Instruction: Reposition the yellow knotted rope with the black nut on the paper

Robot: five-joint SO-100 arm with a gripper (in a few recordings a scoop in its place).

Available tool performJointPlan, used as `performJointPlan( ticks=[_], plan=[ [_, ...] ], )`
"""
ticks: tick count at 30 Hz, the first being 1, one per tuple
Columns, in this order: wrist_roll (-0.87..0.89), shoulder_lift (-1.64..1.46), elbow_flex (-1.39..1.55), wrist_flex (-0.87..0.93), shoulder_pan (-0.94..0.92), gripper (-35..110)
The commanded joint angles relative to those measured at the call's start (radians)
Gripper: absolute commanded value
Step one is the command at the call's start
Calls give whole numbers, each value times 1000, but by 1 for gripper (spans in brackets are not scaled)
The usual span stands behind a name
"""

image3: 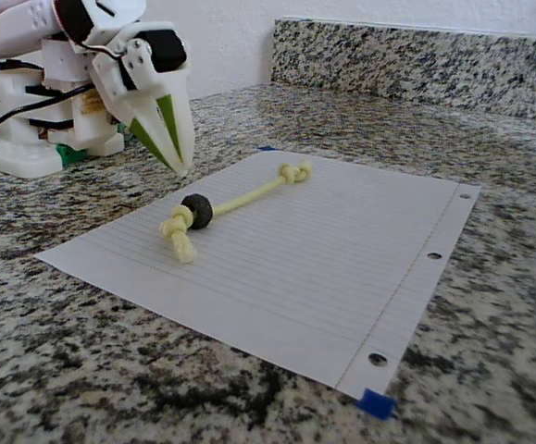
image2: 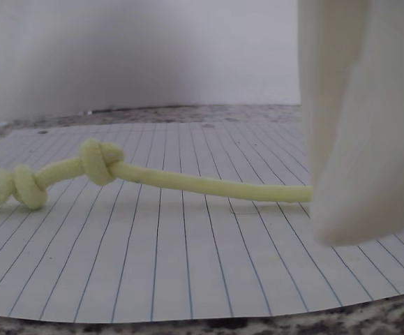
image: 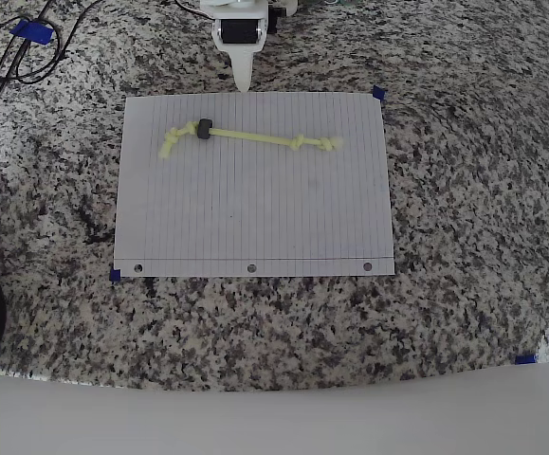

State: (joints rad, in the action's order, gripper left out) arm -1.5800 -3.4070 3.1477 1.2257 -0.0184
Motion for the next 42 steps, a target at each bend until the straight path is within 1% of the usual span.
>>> performJointPlan(
  ticks=[1, 8, 42],
  plan=[
    [-11, -3, 2, -9, -8, 0],
    [-37, -3, 2, -9, -18, 0],
    [-35, -3, 2, -9, 5, 0]
  ],
)
